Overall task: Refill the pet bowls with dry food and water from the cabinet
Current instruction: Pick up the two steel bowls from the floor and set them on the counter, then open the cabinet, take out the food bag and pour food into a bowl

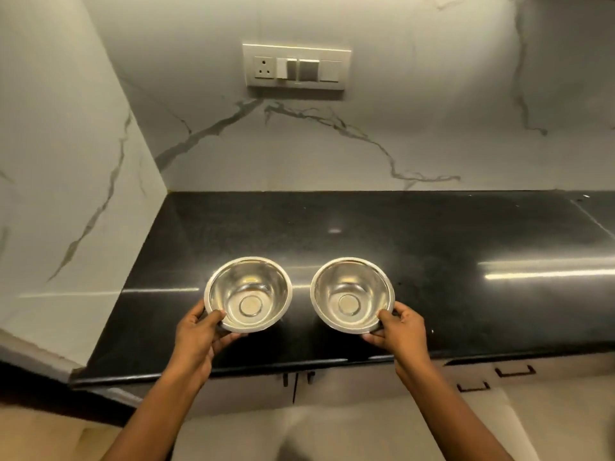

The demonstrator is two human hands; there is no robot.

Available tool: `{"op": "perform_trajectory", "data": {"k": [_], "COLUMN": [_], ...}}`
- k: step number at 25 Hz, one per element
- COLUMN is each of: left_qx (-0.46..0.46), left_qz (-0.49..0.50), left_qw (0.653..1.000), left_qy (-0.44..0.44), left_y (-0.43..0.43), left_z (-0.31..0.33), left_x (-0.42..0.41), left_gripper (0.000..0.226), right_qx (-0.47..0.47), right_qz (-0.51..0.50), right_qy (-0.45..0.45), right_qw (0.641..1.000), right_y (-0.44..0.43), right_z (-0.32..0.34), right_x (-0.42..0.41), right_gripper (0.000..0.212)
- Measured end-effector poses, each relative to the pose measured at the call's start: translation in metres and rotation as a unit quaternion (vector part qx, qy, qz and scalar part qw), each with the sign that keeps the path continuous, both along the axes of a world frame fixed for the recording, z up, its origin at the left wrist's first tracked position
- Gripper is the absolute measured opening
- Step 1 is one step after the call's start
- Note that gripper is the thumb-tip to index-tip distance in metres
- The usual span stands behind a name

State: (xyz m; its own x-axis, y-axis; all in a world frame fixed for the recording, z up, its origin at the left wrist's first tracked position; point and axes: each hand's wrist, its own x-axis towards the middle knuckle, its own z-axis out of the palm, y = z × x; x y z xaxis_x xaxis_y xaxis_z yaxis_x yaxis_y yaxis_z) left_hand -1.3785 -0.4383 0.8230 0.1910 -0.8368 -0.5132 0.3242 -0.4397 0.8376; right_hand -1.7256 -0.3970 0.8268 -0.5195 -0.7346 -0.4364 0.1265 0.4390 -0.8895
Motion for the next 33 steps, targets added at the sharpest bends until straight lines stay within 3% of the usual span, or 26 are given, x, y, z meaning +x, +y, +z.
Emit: {"op": "perform_trajectory", "data": {"k": [9,16,18,20,22,23,25,28,30,33], "left_qx": [0.052,0.066,0.075,0.065,-0.011,-0.081,-0.213,-0.369,-0.421,-0.385], "left_qz": [0.056,0.033,0.021,0.025,0.072,0.087,0.063,-0.026,-0.068,-0.104], "left_qw": [0.997,0.996,0.991,0.959,0.937,0.936,0.933,0.908,0.899,0.902], "left_qy": [-0.013,-0.045,-0.111,-0.275,-0.341,-0.330,-0.282,-0.196,-0.100,0.166], "left_y": [-0.010,-0.019,-0.014,-0.022,-0.046,-0.059,-0.086,-0.116,-0.129,-0.139], "left_z": [-0.037,-0.045,-0.039,-0.019,0.025,0.054,0.120,0.224,0.286,0.352], "left_x": [-0.028,-0.024,-0.021,-0.012,-0.011,-0.017,-0.040,-0.090,-0.127,-0.170], "left_gripper": [0.048,0.049,0.068,0.099,0.090,0.076,0.050,0.051,0.054,0.042], "right_qx": [0.052,0.087,0.103,0.092,0.050,0.016,-0.074,-0.229,-0.319,-0.347], "right_qz": [0.011,0.013,0.031,0.055,0.097,0.119,0.145,0.152,0.128,0.081], "right_qy": [-0.013,-0.028,-0.026,0.035,0.170,0.230,0.322,0.444,0.508,0.589], "right_qw": [0.999,0.996,0.994,0.994,0.979,0.966,0.933,0.853,0.790,0.725], "right_y": [-0.038,-0.039,-0.036,-0.039,-0.052,-0.060,-0.079,-0.108,-0.123,-0.139], "right_z": [-0.028,-0.027,-0.024,-0.011,0.014,0.035,0.090,0.176,0.228,0.291], "right_x": [-0.017,-0.020,-0.024,-0.030,-0.036,-0.038,-0.035,-0.028,-0.023,-0.019], "right_gripper": [0.016,0.021,0.034,0.059,0.089,0.099,0.099,0.100,0.104,0.106]}}
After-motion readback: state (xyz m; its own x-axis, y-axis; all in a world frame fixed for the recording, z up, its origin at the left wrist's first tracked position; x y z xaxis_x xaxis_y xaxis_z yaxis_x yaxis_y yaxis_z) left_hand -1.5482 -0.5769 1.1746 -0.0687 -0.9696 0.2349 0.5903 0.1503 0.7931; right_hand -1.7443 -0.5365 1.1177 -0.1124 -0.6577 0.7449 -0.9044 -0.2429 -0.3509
